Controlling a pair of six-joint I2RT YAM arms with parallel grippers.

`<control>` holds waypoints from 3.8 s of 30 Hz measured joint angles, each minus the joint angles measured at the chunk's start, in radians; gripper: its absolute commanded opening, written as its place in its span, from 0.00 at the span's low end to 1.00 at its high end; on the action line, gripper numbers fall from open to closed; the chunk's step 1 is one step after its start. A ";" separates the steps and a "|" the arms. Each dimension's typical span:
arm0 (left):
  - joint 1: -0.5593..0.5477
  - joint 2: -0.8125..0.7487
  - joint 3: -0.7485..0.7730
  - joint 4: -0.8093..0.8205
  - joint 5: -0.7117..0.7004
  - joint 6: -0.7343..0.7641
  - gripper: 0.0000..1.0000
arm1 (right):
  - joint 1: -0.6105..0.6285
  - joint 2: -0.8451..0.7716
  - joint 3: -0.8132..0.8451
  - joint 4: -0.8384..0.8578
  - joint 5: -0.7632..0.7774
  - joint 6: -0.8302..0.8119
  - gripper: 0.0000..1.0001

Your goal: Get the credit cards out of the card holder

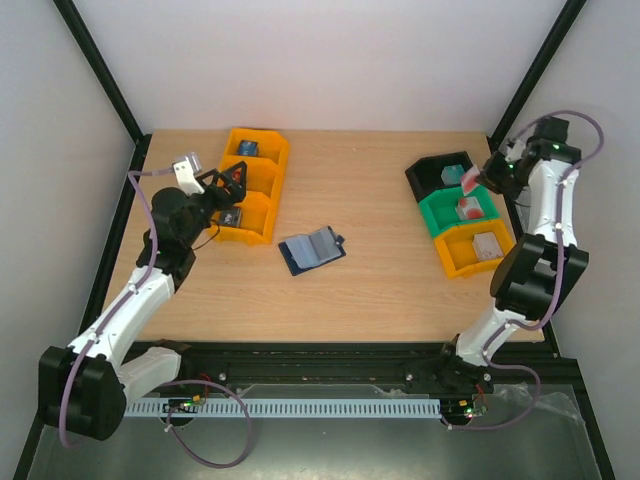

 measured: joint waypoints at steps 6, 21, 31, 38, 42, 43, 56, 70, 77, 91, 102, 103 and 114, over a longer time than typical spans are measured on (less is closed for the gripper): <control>0.043 0.010 -0.033 0.036 0.113 0.092 0.98 | 0.030 -0.027 -0.004 -0.024 -0.023 -0.061 0.02; 0.146 0.085 0.063 -0.218 0.939 0.726 0.89 | 0.967 -0.003 0.178 -0.056 -0.092 -0.336 0.02; 0.134 0.100 0.068 -0.333 1.130 0.777 0.10 | 1.089 0.016 0.259 -0.061 -0.076 -0.378 0.02; 0.129 0.094 0.071 -0.300 1.138 0.706 0.02 | 1.087 0.007 0.247 -0.029 -0.073 -0.388 0.24; 0.126 0.083 0.070 -0.192 1.113 0.590 0.02 | 1.067 -0.087 0.066 0.140 -0.078 -0.313 0.46; 0.124 0.081 0.070 -0.156 1.106 0.556 0.02 | 1.058 -0.123 -0.007 0.202 -0.092 -0.271 0.49; 0.091 0.080 0.066 0.071 1.075 0.341 0.02 | 0.989 -0.377 -0.604 1.167 -0.172 0.314 0.30; 0.079 0.077 0.064 0.102 1.065 0.304 0.02 | 0.989 -0.377 -0.607 1.243 -0.221 0.386 0.22; 0.079 0.077 0.064 0.113 1.061 0.293 0.02 | 0.989 -0.376 -0.613 1.239 -0.239 0.390 0.02; 0.055 0.077 0.038 -0.012 0.539 0.294 1.00 | 0.644 -0.402 -0.653 1.064 -0.018 0.620 0.02; 0.063 0.043 -0.026 -0.074 0.198 0.348 0.99 | 0.058 -0.567 -0.825 0.703 0.271 0.790 0.01; 0.066 0.043 -0.027 -0.077 0.180 0.350 1.00 | 0.020 -0.555 -0.835 0.702 0.273 0.801 0.02; 0.115 0.061 -0.035 -0.080 0.072 0.387 1.00 | -0.064 -0.202 -0.675 0.711 0.272 0.805 0.01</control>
